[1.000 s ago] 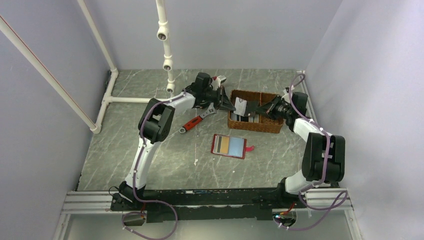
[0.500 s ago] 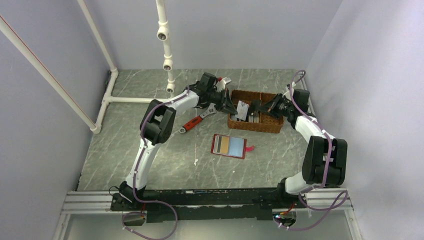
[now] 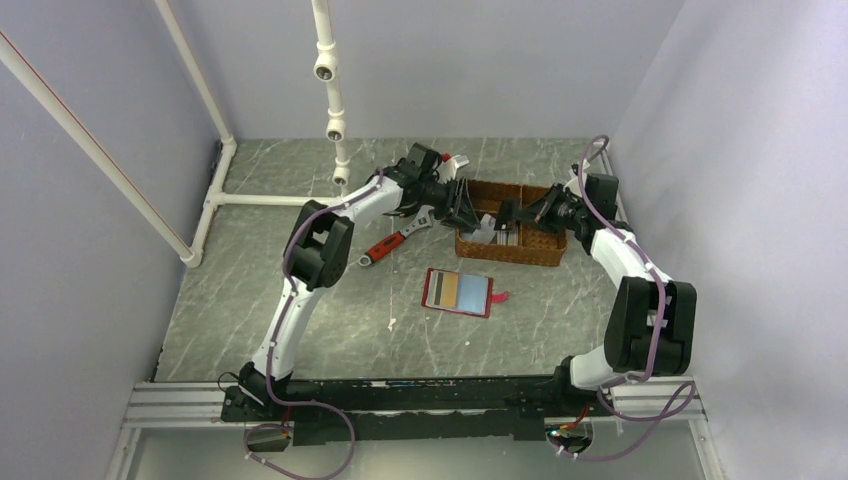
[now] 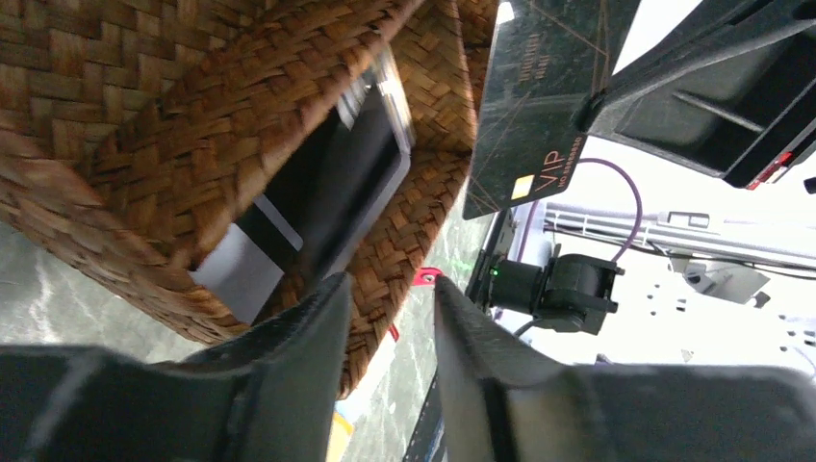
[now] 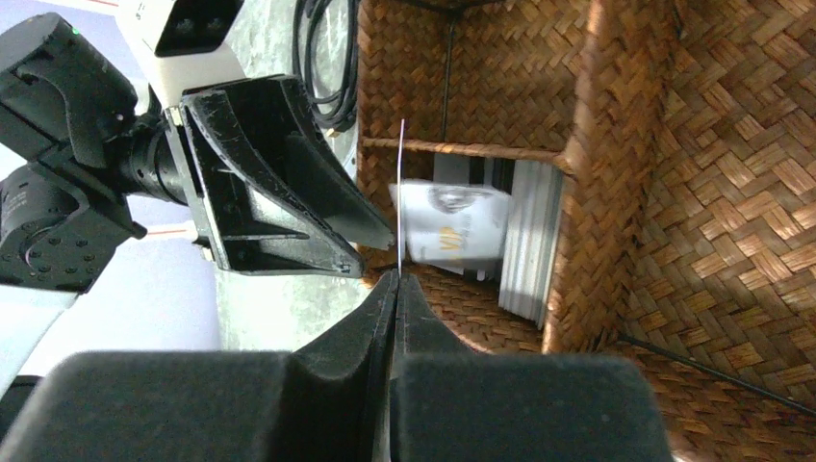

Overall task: Put the credit cards into the card holder
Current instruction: Place the credit card in the storage box.

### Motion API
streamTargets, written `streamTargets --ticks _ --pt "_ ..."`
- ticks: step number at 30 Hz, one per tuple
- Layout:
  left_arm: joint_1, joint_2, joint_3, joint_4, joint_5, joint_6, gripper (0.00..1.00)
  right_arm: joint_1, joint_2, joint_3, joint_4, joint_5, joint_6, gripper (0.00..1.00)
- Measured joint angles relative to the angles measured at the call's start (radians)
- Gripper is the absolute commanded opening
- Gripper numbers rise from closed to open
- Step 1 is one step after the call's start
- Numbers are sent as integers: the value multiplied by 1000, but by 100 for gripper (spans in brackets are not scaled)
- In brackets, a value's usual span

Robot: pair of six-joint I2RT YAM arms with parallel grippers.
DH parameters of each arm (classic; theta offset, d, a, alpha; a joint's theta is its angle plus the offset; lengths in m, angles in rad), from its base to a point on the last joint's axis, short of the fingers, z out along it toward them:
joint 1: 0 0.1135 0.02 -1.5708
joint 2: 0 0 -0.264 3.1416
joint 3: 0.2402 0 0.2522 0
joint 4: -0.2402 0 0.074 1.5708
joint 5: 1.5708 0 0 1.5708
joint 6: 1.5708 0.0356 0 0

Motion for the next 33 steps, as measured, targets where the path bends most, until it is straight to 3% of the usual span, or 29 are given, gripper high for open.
streamTargets --ticks 2,4,6,13,21,28,33 --pt "4 -5 2 -9 6 2 54 12 -11 9 -18 4 -6 0" --pt "9 -19 -2 -18 7 0 69 29 -26 22 -44 16 -15 0" --pt "21 -36 -19 -18 16 -12 72 46 -43 34 -72 29 -27 0" --pt "89 -154 -99 -95 5 8 72 127 -115 64 -205 80 -82 0" --pt "57 -360 -395 -157 -58 105 71 273 -185 43 -378 71 -125 0" --pt "-3 -430 -674 -2 -8 54 72 309 -219 -95 -392 10 -123 0" --pt "4 -430 -730 50 -3 26 71 311 -197 -142 -376 -10 -119 0"
